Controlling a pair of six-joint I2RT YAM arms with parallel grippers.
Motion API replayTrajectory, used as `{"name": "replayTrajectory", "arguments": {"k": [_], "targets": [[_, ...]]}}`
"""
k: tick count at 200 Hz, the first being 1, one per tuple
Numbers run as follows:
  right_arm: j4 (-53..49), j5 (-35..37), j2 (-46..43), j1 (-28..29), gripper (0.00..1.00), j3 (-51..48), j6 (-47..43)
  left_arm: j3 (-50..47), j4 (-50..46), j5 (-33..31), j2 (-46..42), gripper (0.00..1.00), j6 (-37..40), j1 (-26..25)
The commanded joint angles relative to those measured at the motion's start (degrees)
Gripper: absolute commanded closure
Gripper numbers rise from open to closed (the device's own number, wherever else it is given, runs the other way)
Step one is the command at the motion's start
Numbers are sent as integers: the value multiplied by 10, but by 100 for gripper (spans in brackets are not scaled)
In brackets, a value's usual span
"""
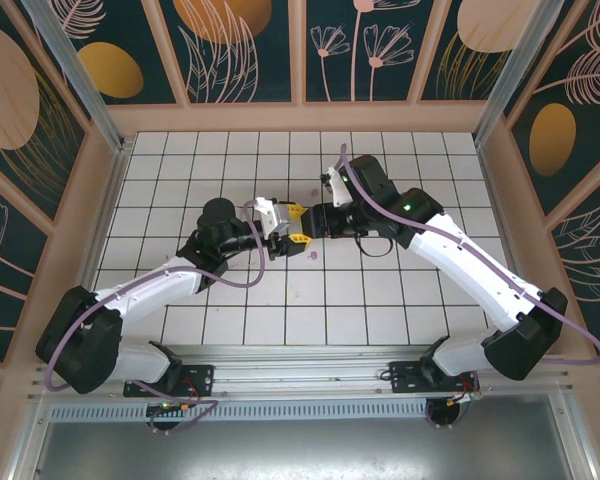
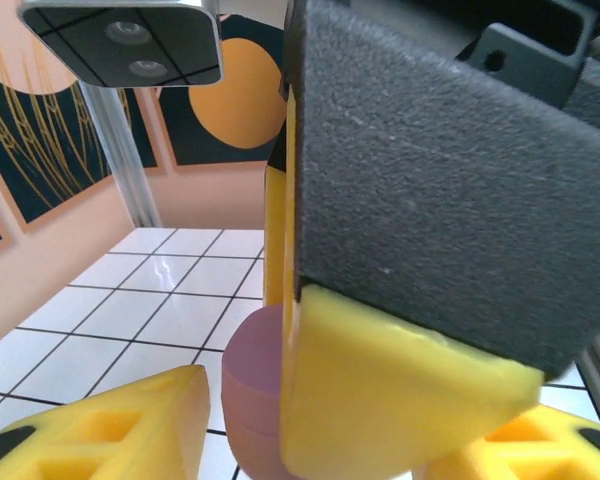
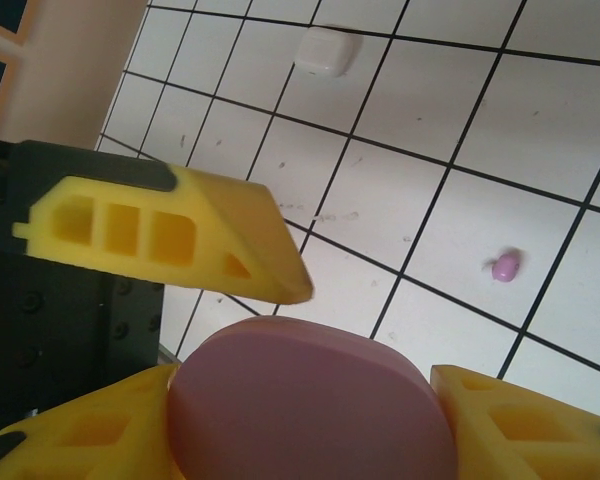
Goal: Insert the wireless bluetooth earbuds into the charging case
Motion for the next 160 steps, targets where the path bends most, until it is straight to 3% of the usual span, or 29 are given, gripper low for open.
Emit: {"name": "replayTrajectory", "arguments": {"k": [1,52,119,160], "targets": [[6,-11,-14,6,59,2,-8,18,-10,24,6,50,2,-3],[2,0,-14,5,59,2,-12,7,-26,17,2,45,12,-3],[3,-12,-12,5,58,1,-9,3,-26,30,-1,70,7,-3],[18,-2,-22,5,36,-3,-9,-5,6,21,-8,79,-30,-3]]}}
